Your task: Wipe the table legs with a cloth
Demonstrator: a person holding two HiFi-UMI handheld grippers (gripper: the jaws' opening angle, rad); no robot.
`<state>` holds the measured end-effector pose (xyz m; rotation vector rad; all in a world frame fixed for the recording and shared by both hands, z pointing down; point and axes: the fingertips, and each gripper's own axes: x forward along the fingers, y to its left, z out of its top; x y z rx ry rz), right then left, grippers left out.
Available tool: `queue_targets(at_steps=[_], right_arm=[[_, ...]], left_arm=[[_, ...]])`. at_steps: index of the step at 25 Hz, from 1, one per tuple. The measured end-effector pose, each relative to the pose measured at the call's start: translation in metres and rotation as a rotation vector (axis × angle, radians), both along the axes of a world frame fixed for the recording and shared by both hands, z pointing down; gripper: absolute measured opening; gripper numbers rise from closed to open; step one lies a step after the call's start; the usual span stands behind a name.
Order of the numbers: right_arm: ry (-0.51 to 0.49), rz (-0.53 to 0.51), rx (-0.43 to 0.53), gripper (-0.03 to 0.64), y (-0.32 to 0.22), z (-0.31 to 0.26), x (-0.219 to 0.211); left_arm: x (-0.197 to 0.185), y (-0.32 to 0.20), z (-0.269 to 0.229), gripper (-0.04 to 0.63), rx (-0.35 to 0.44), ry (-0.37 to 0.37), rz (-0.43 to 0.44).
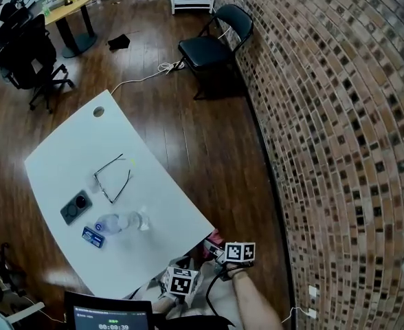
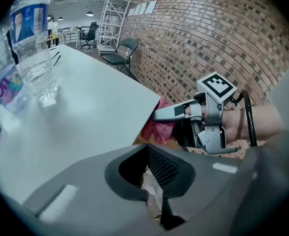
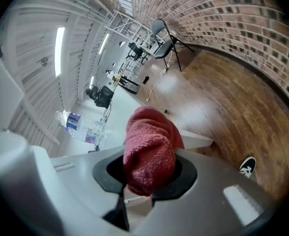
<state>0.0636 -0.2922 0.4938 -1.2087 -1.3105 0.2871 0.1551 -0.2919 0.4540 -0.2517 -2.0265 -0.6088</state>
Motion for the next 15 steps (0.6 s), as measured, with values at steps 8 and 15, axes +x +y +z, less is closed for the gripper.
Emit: queue_targets(at_steps=[8,15], right_arm=[[-0.002,-0.084,0.009,0.083,-0.033,-0.014,-0.013],[-0.022,-0.357,0.002,0.083,-0.036,-0.033,-0.093]], left_arm=[[0.002,0.005,-0.005,-0.005,0.003,0.059,-0.027],[-0.054,-0.001,-0.01,-0.003,0.094,0.053,-0.32]])
